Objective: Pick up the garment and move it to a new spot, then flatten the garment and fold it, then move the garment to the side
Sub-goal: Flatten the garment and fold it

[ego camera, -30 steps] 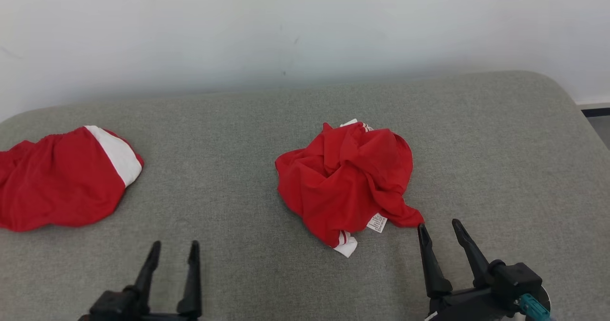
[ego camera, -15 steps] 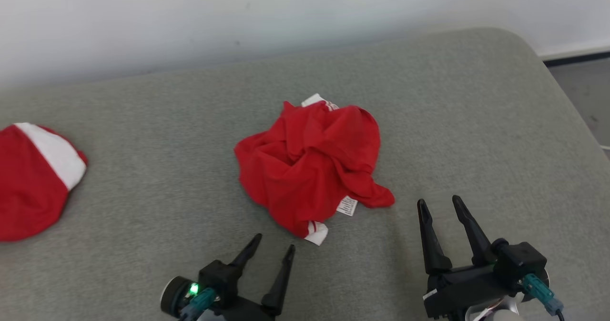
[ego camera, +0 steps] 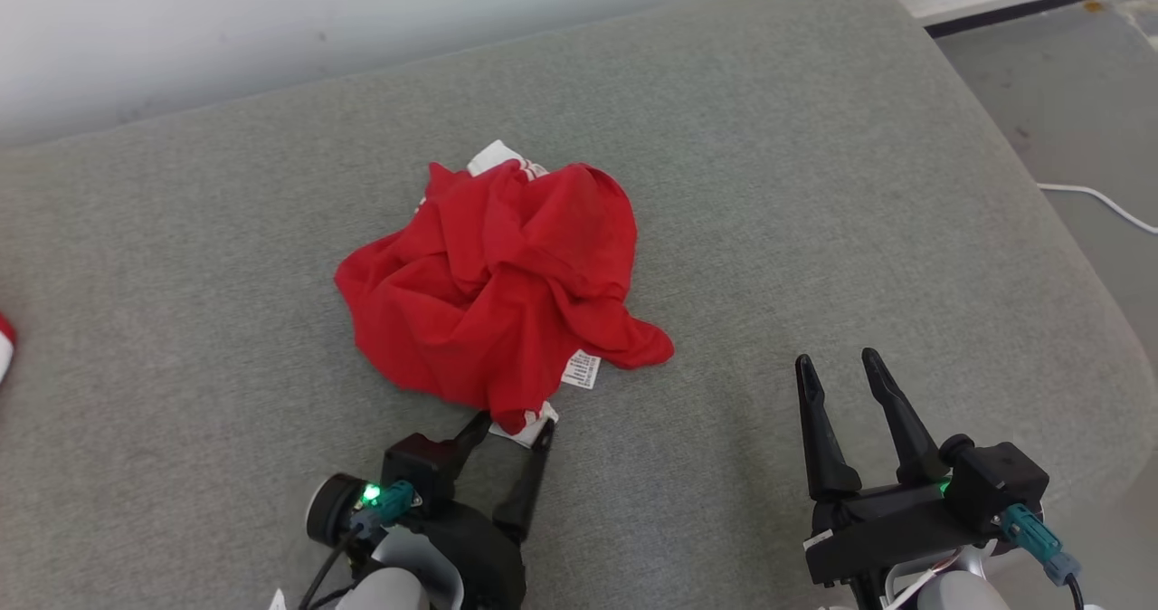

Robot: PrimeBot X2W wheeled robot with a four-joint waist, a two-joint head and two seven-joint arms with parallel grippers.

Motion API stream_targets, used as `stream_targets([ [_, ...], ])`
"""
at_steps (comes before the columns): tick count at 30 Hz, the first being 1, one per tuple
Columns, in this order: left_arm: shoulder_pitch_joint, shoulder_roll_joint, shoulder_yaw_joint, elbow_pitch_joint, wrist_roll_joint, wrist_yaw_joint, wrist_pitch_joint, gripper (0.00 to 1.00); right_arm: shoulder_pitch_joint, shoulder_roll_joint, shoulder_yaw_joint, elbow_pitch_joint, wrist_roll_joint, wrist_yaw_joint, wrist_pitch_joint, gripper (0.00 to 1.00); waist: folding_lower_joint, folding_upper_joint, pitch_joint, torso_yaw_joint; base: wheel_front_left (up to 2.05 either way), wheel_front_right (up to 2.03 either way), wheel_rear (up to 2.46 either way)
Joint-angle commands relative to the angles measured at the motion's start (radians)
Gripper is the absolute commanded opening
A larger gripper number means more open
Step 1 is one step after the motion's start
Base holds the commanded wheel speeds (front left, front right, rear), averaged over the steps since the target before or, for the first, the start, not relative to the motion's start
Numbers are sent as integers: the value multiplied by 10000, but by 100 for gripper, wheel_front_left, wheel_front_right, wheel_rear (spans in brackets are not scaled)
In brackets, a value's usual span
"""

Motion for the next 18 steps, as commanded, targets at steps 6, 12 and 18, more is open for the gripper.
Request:
stream_targets([
  [6,-129,16,480,8,-51,302,-9,0,76,-6,-89,-19,130,-25,-7,100,-2,-1,-21,-108,0,0,0],
  [12,322,193,1218,-841,203,434,-9,0,291,-11,-133,12,189,-25,-8,100,-2,-1,-408,437,0,0,0],
  [18,731,979,1890,-2177,623,621,-9,0,475,-9,-134,74,209,-25,-8,100,-2,-1,-872,1235,0,0,0],
])
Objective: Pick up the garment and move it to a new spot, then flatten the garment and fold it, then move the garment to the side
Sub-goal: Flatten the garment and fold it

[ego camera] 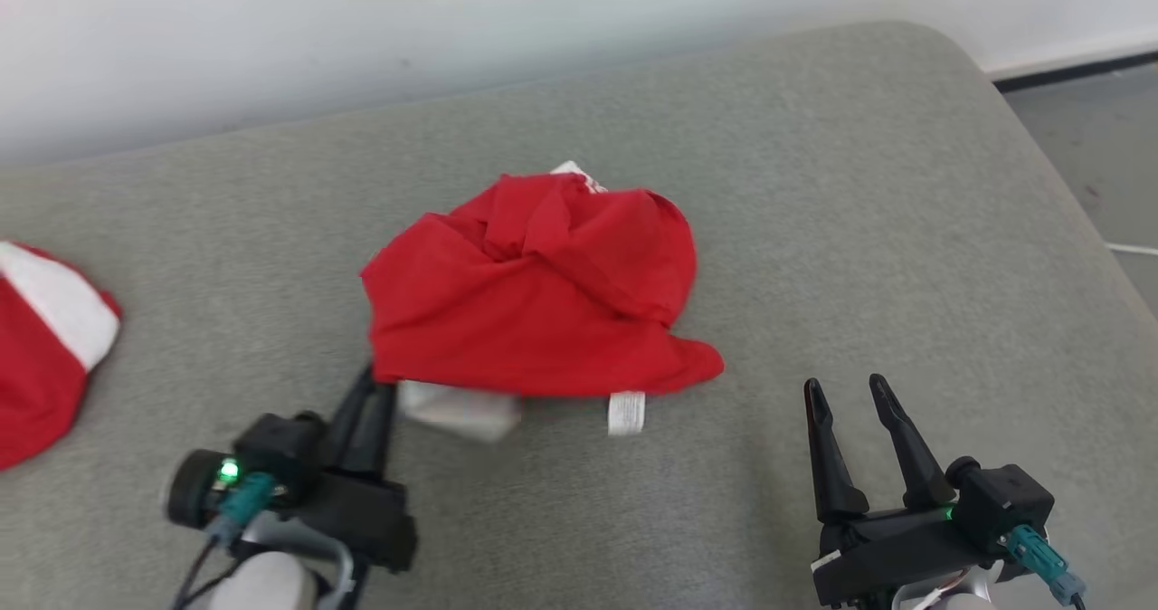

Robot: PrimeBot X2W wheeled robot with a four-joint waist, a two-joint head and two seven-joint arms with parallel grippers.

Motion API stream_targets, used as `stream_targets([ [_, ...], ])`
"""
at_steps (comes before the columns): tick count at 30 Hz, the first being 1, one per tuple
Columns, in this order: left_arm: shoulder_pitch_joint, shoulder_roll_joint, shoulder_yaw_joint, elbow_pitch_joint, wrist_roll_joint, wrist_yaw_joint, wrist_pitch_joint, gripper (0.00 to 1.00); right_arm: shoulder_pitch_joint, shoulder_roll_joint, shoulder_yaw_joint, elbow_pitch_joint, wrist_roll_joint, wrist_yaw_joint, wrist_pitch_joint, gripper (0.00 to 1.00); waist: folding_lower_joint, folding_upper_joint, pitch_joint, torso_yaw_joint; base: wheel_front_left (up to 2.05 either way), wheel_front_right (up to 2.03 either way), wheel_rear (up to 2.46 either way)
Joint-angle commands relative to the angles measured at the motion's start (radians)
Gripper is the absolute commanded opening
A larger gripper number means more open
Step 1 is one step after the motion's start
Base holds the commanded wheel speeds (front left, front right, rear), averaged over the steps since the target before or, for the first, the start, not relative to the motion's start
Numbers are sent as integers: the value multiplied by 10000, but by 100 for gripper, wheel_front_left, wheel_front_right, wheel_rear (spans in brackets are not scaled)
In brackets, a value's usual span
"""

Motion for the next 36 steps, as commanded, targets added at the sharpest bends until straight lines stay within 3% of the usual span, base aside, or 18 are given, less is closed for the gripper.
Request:
stream_targets([
  [1,183,260,178,-298,98,91,-9,0,134,-17,-32,13,48,-25,-10,100,0,-1,-457,632,0,0,0],
  [8,1069,1502,831,-2082,426,630,411,0,258,-15,-96,22,76,-25,-10,100,0,-1,-640,1266,0,0,0],
  [12,1919,1654,935,-2703,271,864,783,0,283,-15,-117,35,93,-25,-10,100,0,-1,-600,1388,0,0,0],
  [15,2474,1434,889,-2564,-27,860,922,0,286,-15,-121,68,93,-25,-10,100,0,-1,-601,1445,0,0,0],
  [16,2624,1421,844,-2465,-36,866,935,31,280,-17,-122,80,90,-25,-10,100,0,-1,-610,1459,0,0,0],
  [17,2683,1339,834,-2416,-90,905,868,86,272,-15,-120,88,82,-25,-9,100,0,-1,-617,1477,0,0,0],
  [18,2745,1229,794,-2350,-184,914,827,100,272,-15,-156,86,61,-25,-10,100,0,-1,-630,1519,0,0,0],
  [27,3165,1140,907,-2173,-367,1056,464,100,363,-15,-249,135,-66,-25,-10,100,0,-1,-850,1961,0,0,0],
  [36,3714,949,1859,-2899,-867,1383,31,100,494,-15,-274,172,-110,-25,-10,100,0,-1,-1070,2277,0,0,0],
])
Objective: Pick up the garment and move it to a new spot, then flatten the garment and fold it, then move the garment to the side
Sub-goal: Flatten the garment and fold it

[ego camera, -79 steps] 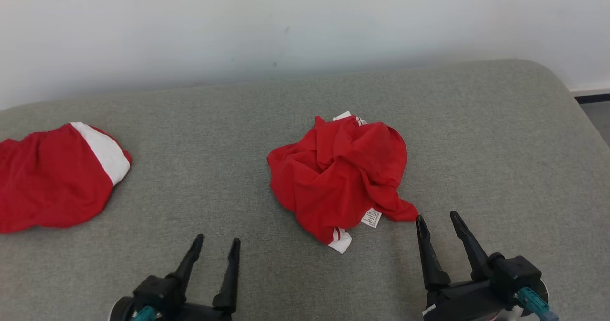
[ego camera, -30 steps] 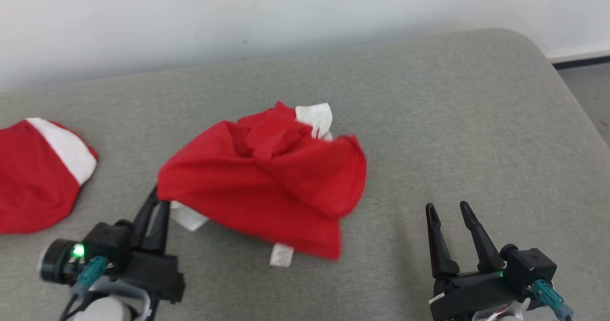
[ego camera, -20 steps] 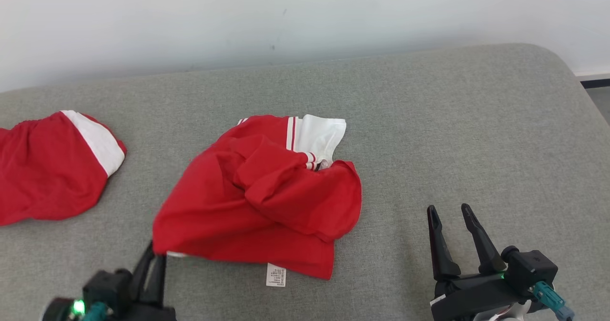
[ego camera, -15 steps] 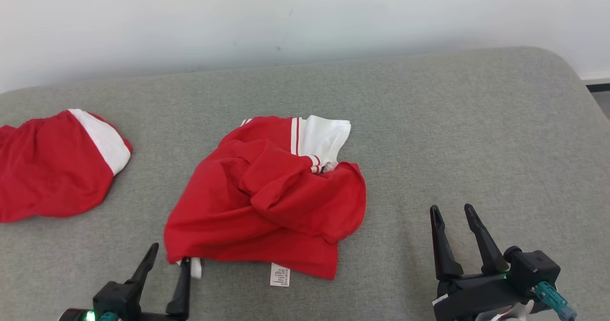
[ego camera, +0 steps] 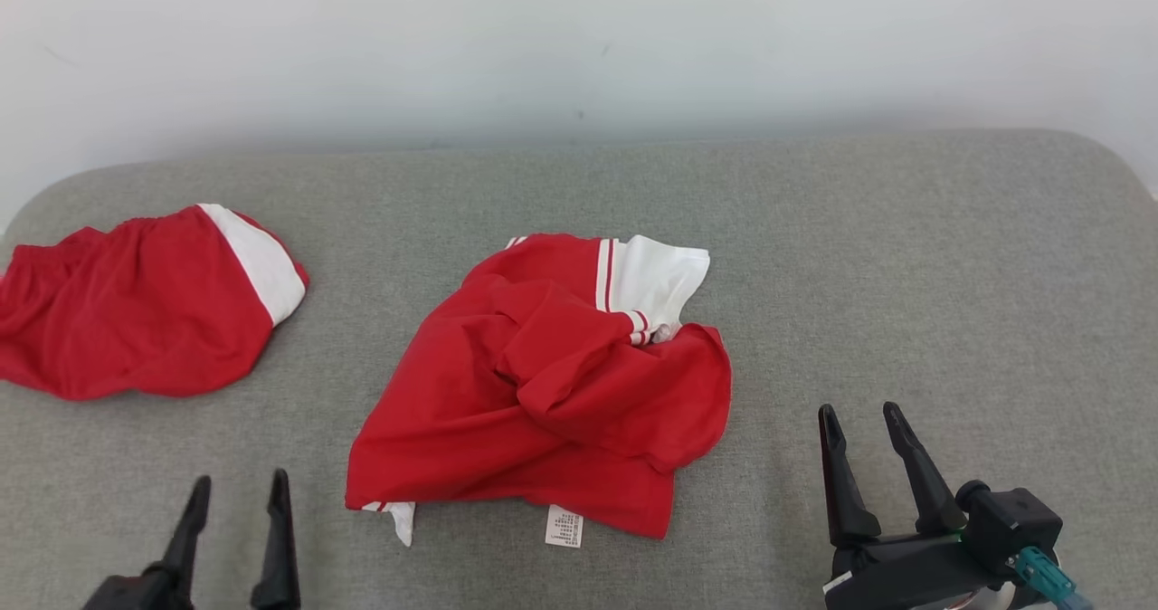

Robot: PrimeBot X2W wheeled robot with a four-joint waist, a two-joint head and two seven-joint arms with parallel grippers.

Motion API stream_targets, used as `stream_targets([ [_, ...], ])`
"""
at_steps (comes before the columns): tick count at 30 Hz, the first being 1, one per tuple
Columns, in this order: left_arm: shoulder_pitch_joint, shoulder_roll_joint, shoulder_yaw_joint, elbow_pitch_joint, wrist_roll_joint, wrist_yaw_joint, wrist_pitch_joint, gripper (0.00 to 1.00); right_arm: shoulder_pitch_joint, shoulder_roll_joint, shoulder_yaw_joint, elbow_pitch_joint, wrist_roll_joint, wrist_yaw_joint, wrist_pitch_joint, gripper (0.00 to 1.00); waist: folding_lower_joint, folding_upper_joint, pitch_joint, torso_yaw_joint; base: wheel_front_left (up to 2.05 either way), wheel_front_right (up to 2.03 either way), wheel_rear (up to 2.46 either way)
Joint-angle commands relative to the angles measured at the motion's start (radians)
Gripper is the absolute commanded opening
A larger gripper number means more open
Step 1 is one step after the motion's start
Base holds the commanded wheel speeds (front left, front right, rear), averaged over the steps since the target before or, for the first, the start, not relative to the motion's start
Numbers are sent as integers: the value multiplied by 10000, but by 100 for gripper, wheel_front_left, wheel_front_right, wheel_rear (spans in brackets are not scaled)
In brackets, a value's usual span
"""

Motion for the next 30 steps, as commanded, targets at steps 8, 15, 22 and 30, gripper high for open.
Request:
stream_targets([
  [8,-119,-487,611,-1060,394,-183,-72,100,165,-13,66,84,-168,-25,-5,100,1,0,-176,-8,0,0,0],
  [15,-302,-839,935,-718,795,-667,-72,100,262,-13,131,292,-302,-25,-7,100,1,0,-223,-172,0,0,0],
  [22,-432,-1114,1149,-522,1110,-1030,-74,100,-176,-150,542,730,-393,-25,-5,100,1,0,-161,-51,0,0,0],
  [30,-663,-1419,1104,-355,1293,-1329,-73,100,-1193,-433,1210,2015,-187,-25,117,100,1,0,63,508,0,0,0],
])
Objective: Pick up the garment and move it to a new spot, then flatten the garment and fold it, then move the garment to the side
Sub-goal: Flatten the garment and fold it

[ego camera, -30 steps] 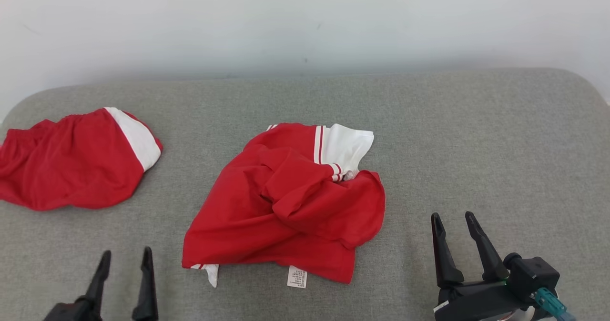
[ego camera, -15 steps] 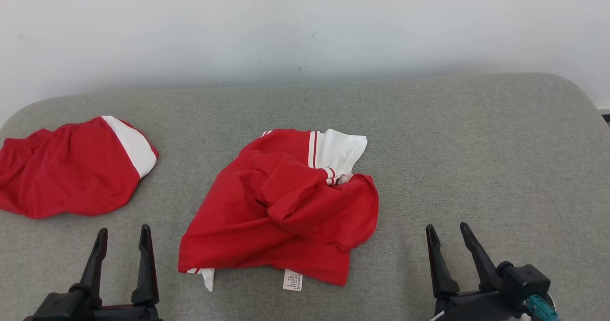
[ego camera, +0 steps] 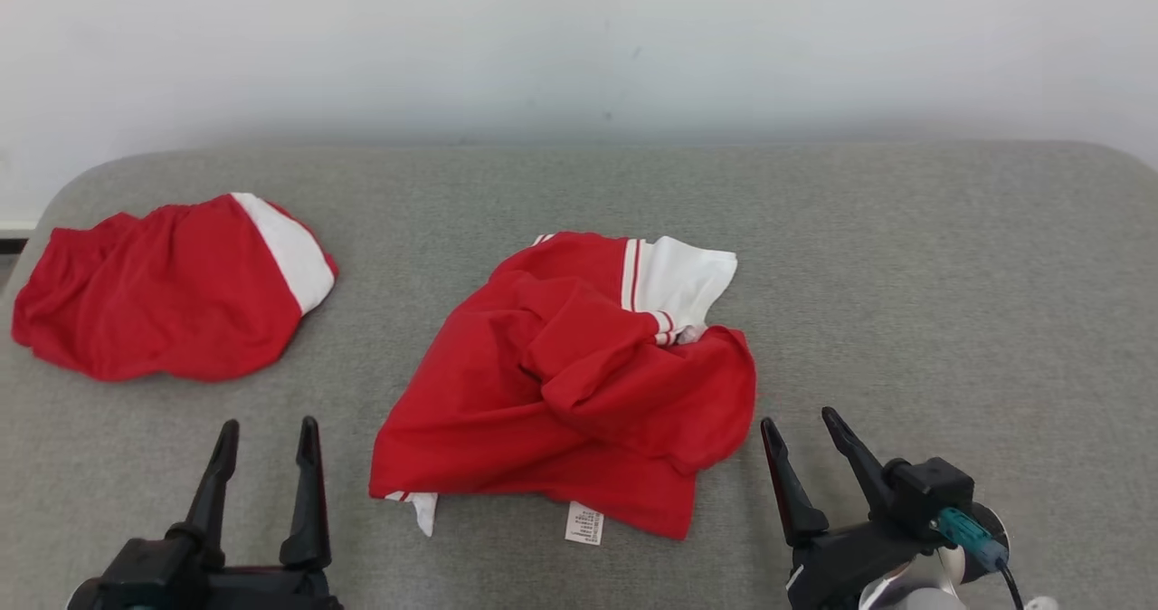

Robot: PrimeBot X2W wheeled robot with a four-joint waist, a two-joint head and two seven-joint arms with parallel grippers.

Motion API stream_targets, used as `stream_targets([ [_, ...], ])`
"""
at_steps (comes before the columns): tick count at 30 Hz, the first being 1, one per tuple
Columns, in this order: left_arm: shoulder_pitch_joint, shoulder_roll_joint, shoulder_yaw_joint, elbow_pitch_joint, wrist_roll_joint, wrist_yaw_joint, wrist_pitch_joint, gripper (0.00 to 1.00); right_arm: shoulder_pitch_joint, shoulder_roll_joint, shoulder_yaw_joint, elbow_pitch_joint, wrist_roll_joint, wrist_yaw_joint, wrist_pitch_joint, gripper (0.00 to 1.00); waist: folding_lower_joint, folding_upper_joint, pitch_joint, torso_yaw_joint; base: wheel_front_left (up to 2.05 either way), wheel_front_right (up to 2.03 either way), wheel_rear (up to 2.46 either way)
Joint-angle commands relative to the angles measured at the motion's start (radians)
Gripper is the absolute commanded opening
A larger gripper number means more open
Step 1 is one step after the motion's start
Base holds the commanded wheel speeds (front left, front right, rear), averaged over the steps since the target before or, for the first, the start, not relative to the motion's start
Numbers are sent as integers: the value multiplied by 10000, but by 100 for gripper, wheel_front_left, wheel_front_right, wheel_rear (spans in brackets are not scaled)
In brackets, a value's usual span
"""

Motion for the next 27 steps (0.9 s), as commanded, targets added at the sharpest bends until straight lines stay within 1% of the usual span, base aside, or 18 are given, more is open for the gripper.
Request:
stream_targets([
  [1,-169,-69,-35,22,48,-65,-9,100,-185,-94,67,230,63,-25,37,100,0,0,146,297,0,0,0],
  [6,-275,-224,-185,132,158,-165,-9,100,-843,-128,377,1573,326,-26,-8,100,0,0,310,770,0,0,0],
  [12,-497,-323,-309,362,220,-322,-8,100,-1498,-16,784,3097,747,-26,-61,100,0,0,467,1234,0,0,0],
  [13,-531,-332,-310,384,225,-341,-8,100,-1589,9,885,3299,870,-26,-71,95,0,0,481,1273,0,0,0],
  [14,-540,-338,-306,403,241,-363,-8,100,-1692,21,997,3426,965,-26,-88,0,0,0,491,1301,0,0,0],
  [18,-441,-367,-170,464,281,-395,-8,100,-2018,-10,1207,3371,1374,-26,-117,0,0,0,444,1177,0,0,0],
  [22,-268,-382,-64,551,313,-413,-8,100,-1923,-294,1065,2621,1436,-26,-119,0,0,0,243,791,0,0,0],
  [27,-156,-403,-57,633,283,-459,-8,100,-1400,-670,537,1398,1457,-26,-122,0,0,0,-26,308,0,0,0],
])
